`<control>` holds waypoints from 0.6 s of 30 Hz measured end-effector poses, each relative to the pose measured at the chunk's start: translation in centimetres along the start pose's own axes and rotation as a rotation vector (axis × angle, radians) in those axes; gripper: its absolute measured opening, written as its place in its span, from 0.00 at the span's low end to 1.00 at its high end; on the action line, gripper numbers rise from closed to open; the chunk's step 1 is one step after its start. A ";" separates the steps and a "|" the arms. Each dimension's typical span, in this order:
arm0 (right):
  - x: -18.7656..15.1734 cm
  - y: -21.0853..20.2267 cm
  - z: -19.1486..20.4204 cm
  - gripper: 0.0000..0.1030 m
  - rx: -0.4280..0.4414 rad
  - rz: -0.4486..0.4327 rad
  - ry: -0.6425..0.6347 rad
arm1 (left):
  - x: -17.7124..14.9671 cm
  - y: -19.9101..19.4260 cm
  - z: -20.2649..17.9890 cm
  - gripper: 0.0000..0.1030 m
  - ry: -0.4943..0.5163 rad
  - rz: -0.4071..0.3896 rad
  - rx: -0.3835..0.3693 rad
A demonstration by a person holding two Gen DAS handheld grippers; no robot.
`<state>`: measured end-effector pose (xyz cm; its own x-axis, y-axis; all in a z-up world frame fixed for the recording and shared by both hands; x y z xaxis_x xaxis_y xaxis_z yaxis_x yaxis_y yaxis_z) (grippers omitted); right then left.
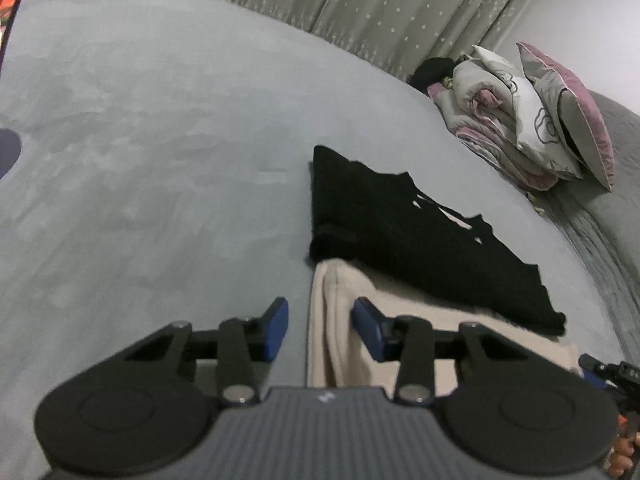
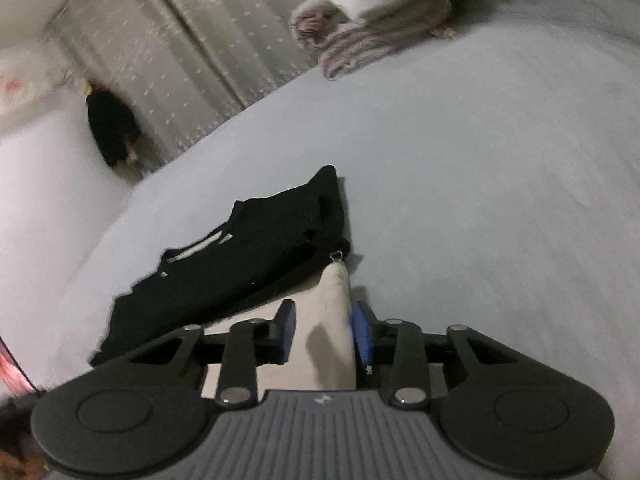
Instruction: Fold clothes
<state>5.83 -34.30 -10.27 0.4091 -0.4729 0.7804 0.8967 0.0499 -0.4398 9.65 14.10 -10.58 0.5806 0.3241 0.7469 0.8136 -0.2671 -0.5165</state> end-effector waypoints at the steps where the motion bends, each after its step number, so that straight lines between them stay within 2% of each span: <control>1: -0.2 0.4 0.1 0.19 -0.004 -0.005 -0.026 | -0.1 0.3 -0.1 0.22 0.009 -0.002 -0.005; 2: -0.4 0.8 0.2 0.10 -0.007 -0.010 -0.052 | -0.2 0.5 -0.2 0.16 0.018 -0.004 -0.011; 4: -0.6 1.0 0.2 0.09 -0.017 -0.037 -0.082 | -0.5 0.3 -0.4 0.11 0.028 -0.033 -0.004; 9: -0.1 0.4 0.2 0.09 0.000 -0.124 -0.119 | -1.1 -1.5 -1.2 0.10 0.077 -0.153 -0.008; 10: 0.0 0.4 0.1 0.09 0.002 -0.133 -0.126 | -1.2 -1.3 -1.2 0.10 0.086 -0.148 0.003; 13: -0.4 1.5 -0.4 0.09 -0.032 -0.087 -0.147 | -2.0 -0.2 -0.7 0.14 0.107 -0.104 0.045; 16: -0.8 2.1 -0.6 0.09 -0.043 -0.064 -0.163 | -2.1 -0.2 -0.9 0.17 0.135 -0.106 0.061; 18: -0.6 1.8 -0.6 0.10 -0.049 -0.069 -0.172 | -2.1 -0.6 -1.2 0.23 0.156 -0.123 0.077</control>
<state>7.10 -34.42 -11.82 0.3737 -0.3157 0.8722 0.9160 -0.0224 -0.4006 7.94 12.49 -11.30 0.4692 0.2038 0.8592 0.8817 -0.1619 -0.4431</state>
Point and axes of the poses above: each gripper's, at about its wrist camera, not at the fingertips, and y roughly the way its jaws point, z to its left, x to its top, the point moved 4 cm from there along y, roughly the way its jaws point, and after that the axes turned 10 degrees about -z, right-handed, at the moved point
